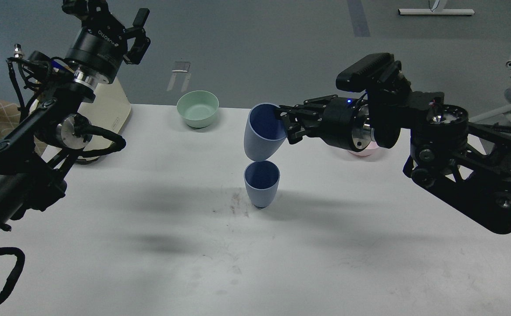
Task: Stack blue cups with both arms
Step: 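Lift the blue cup with the right gripper above the centered cup, then lower the held cup into the centered cup and release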
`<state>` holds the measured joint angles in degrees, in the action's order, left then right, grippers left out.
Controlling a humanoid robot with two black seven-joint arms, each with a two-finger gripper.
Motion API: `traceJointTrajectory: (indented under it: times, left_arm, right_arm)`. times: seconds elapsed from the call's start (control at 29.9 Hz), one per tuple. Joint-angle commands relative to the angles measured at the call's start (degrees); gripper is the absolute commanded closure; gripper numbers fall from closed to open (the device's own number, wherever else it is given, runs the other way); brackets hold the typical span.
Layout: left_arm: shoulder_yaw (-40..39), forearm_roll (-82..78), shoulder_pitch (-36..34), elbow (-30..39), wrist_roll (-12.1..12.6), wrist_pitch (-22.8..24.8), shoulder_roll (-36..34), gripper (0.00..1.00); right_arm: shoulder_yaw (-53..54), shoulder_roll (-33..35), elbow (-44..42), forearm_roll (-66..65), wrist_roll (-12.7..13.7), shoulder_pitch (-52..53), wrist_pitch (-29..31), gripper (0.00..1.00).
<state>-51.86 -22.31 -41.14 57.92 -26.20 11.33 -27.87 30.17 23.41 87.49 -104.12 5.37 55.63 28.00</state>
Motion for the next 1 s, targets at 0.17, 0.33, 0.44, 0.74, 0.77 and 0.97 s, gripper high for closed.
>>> traceJointTrajectory:
  times: [0.17, 0.33, 0.44, 0.74, 0.77, 0.97]
  left_arm:
    - [-0.2, 0.0, -0.1, 0.0, 0.0, 0.0, 0.1, 0.02]
    - [-0.2, 0.0, -0.1, 0.0, 0.1, 0.0, 0.1, 0.02]
    - [-0.2, 0.0, -0.1, 0.0, 0.0, 0.0, 0.1, 0.02]
    - [-0.2, 0.0, -0.1, 0.0, 0.0, 0.0, 0.1, 0.02]
    - [-0.2, 0.0, -0.1, 0.0, 0.0, 0.0, 0.2, 0.02]
    - [-0.1, 0.0, 0.0, -0.1, -0.1, 0.0, 0.3, 0.02]
  right_arm:
    - [-2.1, -0.1, 0.0, -0.5, 0.0, -0.3, 0.0, 1.0]
    - [-2.1, 0.2, 0.0, -0.5, 0.0, -0.6, 0.0, 1.0]
    - [-2.2, 0.1, 0.0, -0.5, 0.0, -1.0, 0.0, 1.0]
    - [-2.2, -0.8, -1.4, -0.6, 0.0, -1.7, 0.0, 0.92]
    - [-2.2, -1.0, -1.9, -0.6, 0.0, -1.7, 0.0, 0.89]
    - [-2.1, -1.3, -2.1, -0.6, -0.1, -2.1, 0.0, 0.81]
